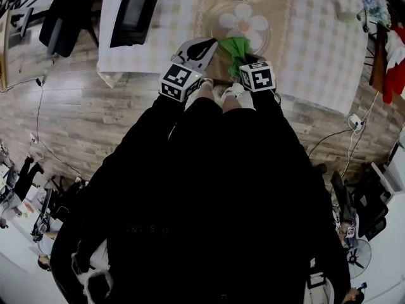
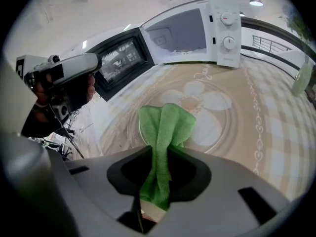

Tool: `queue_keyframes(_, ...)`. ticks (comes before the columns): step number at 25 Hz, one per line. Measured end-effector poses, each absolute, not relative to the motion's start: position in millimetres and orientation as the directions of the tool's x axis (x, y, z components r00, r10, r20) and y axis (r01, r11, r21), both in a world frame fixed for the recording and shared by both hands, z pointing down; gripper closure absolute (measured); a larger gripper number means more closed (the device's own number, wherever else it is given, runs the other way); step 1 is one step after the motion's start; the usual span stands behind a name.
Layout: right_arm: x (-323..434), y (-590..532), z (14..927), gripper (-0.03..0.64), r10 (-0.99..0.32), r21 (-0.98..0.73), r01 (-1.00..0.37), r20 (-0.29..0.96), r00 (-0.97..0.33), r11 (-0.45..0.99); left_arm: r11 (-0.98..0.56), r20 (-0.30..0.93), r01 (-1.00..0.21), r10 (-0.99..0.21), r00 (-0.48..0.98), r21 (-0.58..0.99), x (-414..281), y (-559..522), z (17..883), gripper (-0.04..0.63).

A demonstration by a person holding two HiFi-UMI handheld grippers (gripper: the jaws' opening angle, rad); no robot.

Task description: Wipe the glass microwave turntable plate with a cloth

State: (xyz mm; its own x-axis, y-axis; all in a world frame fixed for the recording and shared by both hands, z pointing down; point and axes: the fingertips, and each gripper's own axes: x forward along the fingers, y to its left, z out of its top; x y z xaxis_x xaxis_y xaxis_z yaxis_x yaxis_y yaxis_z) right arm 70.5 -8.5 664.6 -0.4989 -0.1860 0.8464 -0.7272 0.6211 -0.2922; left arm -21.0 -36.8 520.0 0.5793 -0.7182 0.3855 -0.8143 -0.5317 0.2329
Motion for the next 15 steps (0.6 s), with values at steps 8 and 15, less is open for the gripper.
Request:
queue_keyframes(8,112.2,-13.5,665.9,0.511,-0.202,-0.291,-0.758,0.852,-0.483,0.584,-0.537,0.379,-0.817,-0.726,0.575,0.211,-7.2,-43.3,507.9,0.574)
queue_keyframes(15,138.6,-25.2,652.8,0.511,-0.222,-0.284,-0.755,0.843,-0.490,0.591,-0.529,0.364,-0.829,-0.747,0.557,0.183,-3.0,-53.9,492.4,0.574)
